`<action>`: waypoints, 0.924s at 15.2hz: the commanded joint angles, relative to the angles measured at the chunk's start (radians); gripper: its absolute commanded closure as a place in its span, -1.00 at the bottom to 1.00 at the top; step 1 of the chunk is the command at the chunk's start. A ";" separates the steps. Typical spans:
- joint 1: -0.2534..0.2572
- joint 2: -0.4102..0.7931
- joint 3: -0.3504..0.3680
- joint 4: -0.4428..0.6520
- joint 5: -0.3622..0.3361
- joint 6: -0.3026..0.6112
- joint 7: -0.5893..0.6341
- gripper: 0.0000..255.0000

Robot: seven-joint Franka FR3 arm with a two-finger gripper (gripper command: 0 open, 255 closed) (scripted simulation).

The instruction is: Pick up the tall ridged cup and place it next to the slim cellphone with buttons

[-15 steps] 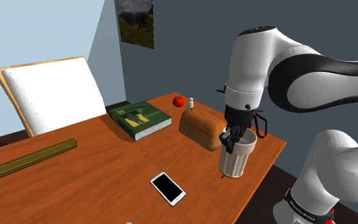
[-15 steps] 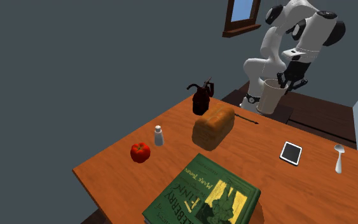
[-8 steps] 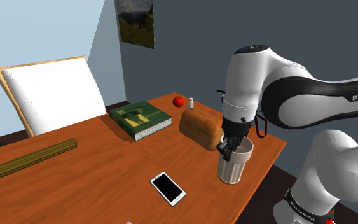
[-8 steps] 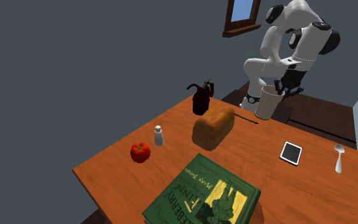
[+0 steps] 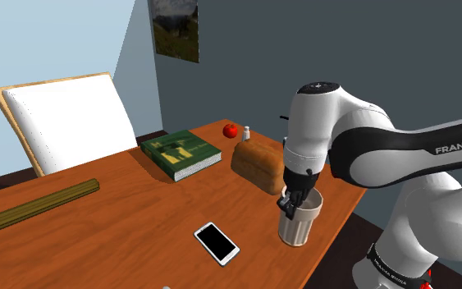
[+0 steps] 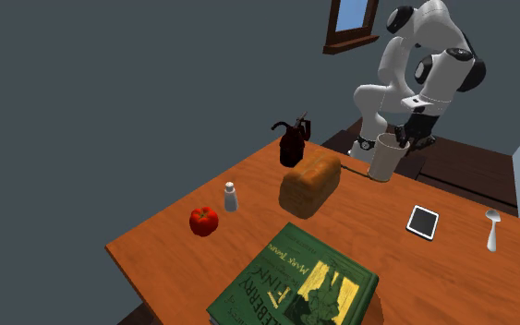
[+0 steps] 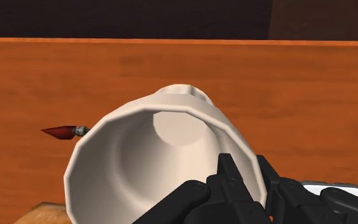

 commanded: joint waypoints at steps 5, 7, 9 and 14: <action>0.001 0.004 0.003 -0.007 0.002 0.011 0.001 1.00; 0.001 0.003 0.003 -0.007 0.002 0.011 0.001 -1.00; 0.001 0.003 0.003 -0.007 0.002 0.011 0.001 -1.00; -0.002 -0.019 -0.013 0.049 -0.010 -0.066 0.002 -1.00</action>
